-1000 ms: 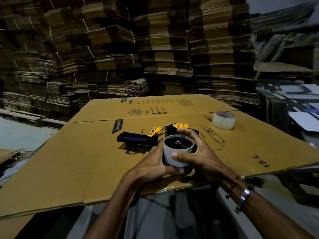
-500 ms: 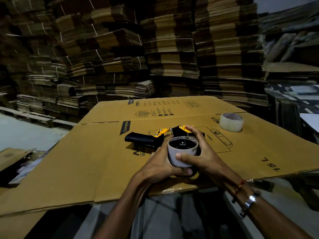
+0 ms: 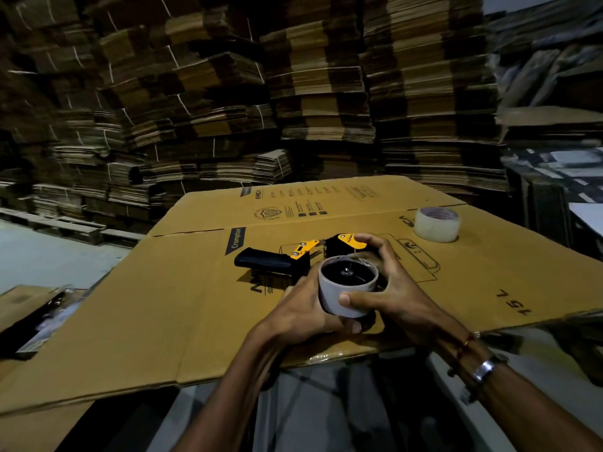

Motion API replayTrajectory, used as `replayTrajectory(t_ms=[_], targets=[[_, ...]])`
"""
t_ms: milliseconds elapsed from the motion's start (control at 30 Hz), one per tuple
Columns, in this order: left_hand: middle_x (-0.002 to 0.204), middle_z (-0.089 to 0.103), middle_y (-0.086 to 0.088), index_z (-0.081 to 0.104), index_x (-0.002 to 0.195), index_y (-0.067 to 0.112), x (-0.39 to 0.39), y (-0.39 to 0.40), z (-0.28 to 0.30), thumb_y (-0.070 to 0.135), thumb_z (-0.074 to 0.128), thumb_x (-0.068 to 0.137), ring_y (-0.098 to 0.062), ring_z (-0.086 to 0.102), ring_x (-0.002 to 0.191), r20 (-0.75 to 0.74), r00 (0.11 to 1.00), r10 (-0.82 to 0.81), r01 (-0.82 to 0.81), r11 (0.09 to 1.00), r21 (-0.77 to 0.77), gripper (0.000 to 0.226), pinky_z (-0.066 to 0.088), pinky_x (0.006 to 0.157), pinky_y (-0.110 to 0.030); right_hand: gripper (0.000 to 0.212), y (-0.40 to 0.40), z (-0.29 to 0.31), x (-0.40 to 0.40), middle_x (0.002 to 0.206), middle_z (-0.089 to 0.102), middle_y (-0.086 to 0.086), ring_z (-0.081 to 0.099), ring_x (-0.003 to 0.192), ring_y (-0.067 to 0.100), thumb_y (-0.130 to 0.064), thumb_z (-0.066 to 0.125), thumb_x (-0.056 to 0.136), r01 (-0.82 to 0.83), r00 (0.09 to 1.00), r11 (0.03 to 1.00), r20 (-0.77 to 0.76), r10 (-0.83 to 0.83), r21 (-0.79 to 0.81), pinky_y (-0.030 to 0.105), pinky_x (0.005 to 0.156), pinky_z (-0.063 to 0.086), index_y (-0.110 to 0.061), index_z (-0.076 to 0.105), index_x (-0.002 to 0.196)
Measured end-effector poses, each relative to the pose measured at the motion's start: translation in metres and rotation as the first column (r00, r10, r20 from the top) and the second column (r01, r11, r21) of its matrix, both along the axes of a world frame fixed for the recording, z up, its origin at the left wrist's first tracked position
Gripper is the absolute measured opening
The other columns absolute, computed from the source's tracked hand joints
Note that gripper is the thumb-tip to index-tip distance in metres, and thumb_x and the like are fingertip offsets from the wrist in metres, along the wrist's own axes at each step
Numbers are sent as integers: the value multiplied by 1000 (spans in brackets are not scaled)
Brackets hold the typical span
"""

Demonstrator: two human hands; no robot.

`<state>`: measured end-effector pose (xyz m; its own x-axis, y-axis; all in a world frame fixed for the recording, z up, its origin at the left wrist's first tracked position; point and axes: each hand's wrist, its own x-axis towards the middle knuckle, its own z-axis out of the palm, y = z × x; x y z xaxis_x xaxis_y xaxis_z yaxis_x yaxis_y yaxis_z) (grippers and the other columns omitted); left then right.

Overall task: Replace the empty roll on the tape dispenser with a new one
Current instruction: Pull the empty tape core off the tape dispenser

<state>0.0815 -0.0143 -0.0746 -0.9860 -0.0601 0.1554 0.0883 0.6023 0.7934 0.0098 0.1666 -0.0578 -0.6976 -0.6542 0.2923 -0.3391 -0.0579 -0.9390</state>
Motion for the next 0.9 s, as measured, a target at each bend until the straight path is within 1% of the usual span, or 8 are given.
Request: replayTrajectory(t_ms=[100, 200, 300, 367, 433, 633, 800, 900], targets=[[133, 56, 15, 33, 139, 50, 0, 1, 1, 54, 90, 50, -13, 51, 126, 5, 1000, -1, 1, 1000, -16, 105, 44, 107, -45, 90, -1, 0, 1, 124, 65, -2, 65, 116, 16, -10, 86, 66, -12, 1000, 1000, 10, 12, -12, 39, 95, 55, -40, 38, 136], [133, 54, 16, 33, 142, 42, 3, 3, 3, 54, 86, 53, -12, 48, 126, -1, 1000, 15, -15, 997, -77, 105, 38, 109, -43, 89, 0, 2, 5, 126, 62, -1, 64, 117, 12, -13, 87, 71, 12, 998, 997, -66, -7, 77, 33, 96, 55, -38, 35, 138], [134, 54, 14, 33, 144, 38, 7, 6, 6, 48, 87, 60, -13, 47, 125, -21, 999, 33, -35, 992, -118, 100, 36, 107, -39, 107, 1, 16, 8, 132, 55, -7, 59, 119, 6, -37, 89, 67, 119, 963, 958, -266, -47, 262, 27, 101, 50, -41, 20, 149], [135, 53, 11, 31, 146, 36, 8, 9, 7, 44, 87, 65, -14, 45, 125, -21, 999, 37, -39, 991, -129, 98, 34, 106, -39, 123, -2, 29, 9, 134, 53, -4, 57, 120, 11, -60, 84, 58, 205, 911, 904, -410, -37, 375, 31, 103, 48, -41, 10, 153], [136, 52, 7, 28, 146, 36, 7, 9, 7, 42, 87, 67, -16, 43, 125, 10, 999, 38, -37, 992, -119, 99, 32, 106, -39, 125, -10, 36, 10, 135, 53, -2, 54, 122, 15, -70, 79, 56, 249, 861, 854, -508, 19, 456, 37, 104, 48, -41, 6, 153], [134, 54, 6, 29, 144, 38, 5, 7, 9, 52, 84, 59, -22, 48, 126, 43, 999, 27, -22, 992, -127, 102, 36, 106, -45, 98, -15, 48, 4, 117, 56, -4, 59, 113, 18, -46, 84, 70, 209, 860, 843, -503, 83, 495, 38, 92, 56, -34, 24, 146], [135, 51, 1, 26, 146, 35, 3, 6, 9, 65, 75, 49, -26, 46, 125, 67, 997, 38, -29, 990, -139, 113, 36, 93, -39, 86, -15, 56, -2, 119, 56, 0, 59, 114, 18, -35, 87, 71, 168, 860, 861, -498, 110, 479, 24, 82, 53, -31, 32, 137], [129, 51, 4, 25, 147, 35, 6, 6, 12, 55, 77, 55, -24, 47, 123, 74, 997, 24, -17, 996, -91, 107, 38, 96, -37, 83, -17, 62, -5, 122, 51, -3, 56, 113, 17, -34, 87, 72, 143, 867, 817, -469, 170, 559, 29, 84, 56, -33, 31, 134]])
